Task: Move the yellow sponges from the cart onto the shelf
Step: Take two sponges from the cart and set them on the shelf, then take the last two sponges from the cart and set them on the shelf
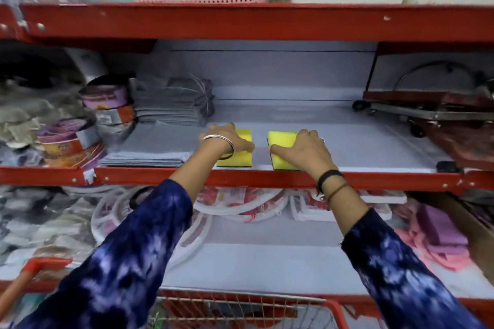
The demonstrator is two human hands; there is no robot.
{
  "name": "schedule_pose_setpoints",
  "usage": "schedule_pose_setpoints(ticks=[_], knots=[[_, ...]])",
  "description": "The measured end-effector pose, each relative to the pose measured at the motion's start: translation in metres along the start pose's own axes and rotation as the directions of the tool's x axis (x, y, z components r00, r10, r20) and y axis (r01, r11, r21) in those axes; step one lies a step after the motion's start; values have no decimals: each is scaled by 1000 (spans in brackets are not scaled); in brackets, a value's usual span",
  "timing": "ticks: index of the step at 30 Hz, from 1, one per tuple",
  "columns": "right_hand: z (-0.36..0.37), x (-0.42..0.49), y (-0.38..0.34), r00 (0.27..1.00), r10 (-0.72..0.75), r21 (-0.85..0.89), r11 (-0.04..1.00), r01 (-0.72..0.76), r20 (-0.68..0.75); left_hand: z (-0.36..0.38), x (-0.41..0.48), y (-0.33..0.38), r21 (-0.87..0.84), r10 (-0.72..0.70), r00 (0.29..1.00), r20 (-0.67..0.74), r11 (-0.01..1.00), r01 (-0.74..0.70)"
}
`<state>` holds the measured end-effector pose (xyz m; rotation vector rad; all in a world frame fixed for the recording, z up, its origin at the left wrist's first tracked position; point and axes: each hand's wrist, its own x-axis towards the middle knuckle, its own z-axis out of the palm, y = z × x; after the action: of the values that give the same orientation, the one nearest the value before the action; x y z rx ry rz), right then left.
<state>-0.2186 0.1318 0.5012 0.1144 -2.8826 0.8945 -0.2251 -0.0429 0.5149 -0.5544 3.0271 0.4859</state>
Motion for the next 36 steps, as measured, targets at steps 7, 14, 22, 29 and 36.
schedule_pose_setpoints(ticks=[7,14,22,29,36], knots=[[42,66,-4,997,53,-59,997,-50,49,17,54,9,91,-45,999,-10,995,46],[73,96,-1,986,86,-103,992,-71,145,38,80,1,117,10,1000,-29,993,-7],[57,65,7,986,-119,-51,992,113,-115,42,54,-8,-102,95,951,-295,986,-130],[55,-31,39,929,-280,110,943,313,-244,90,-42,-27,-11,379,661,-647,863,-505],[107,-127,122,986,-153,96,985,147,62,200,-124,-70,-25,430,652,-624,823,-567]])
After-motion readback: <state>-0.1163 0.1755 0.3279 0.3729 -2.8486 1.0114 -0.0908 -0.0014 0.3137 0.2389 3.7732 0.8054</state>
